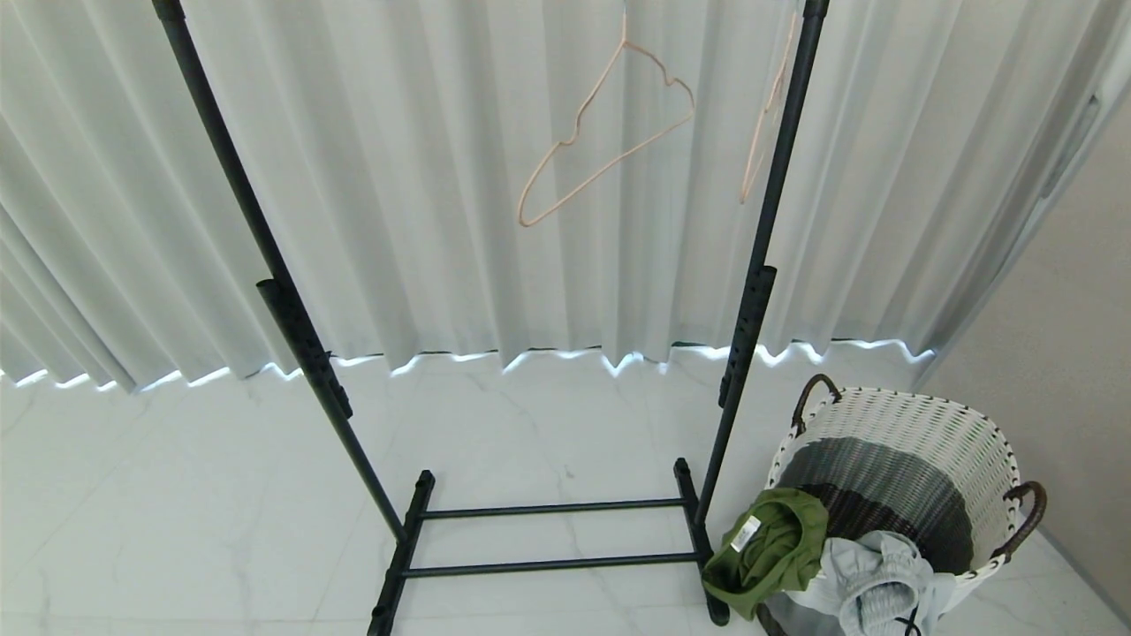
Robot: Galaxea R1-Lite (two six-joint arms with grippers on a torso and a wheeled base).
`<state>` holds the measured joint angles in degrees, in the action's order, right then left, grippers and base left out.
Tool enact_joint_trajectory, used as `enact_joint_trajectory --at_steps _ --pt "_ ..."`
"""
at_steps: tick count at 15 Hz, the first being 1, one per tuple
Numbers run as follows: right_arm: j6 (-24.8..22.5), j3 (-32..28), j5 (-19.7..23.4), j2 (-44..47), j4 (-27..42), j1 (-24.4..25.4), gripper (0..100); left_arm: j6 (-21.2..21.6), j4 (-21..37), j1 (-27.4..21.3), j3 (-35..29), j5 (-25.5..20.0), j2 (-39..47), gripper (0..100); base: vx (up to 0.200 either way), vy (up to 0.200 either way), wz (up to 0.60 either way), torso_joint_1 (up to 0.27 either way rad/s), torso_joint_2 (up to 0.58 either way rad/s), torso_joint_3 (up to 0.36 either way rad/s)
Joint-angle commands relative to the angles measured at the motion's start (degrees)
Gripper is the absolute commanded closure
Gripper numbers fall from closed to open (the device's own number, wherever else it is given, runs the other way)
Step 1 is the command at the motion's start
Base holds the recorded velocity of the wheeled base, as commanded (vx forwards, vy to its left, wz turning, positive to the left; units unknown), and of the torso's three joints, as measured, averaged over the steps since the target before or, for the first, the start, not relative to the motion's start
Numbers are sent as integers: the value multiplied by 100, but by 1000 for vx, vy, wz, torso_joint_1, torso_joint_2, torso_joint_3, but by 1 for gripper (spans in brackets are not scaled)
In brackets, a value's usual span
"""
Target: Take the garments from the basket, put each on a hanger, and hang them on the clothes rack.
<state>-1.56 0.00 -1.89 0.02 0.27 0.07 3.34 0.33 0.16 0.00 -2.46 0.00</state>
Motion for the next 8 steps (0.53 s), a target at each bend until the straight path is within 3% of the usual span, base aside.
enact_joint_trajectory --at_steps 1,4,7,8 --pt "-2 0 4 6 0 1 0 9 2 2 0 0 9 0 0 0 0 -144 422 286" --pt "-2 0 4 6 0 1 0 9 2 2 0 -9 0 0 0 0 0 -131 432 299" --pt "-11 0 -4 6 0 1 0 0 2 2 0 0 0 0 0 0 0 -36 157 107" --pt "7 0 -4 -2 0 1 0 -9 2 2 0 0 0 0 200 0 0 -2 41 32"
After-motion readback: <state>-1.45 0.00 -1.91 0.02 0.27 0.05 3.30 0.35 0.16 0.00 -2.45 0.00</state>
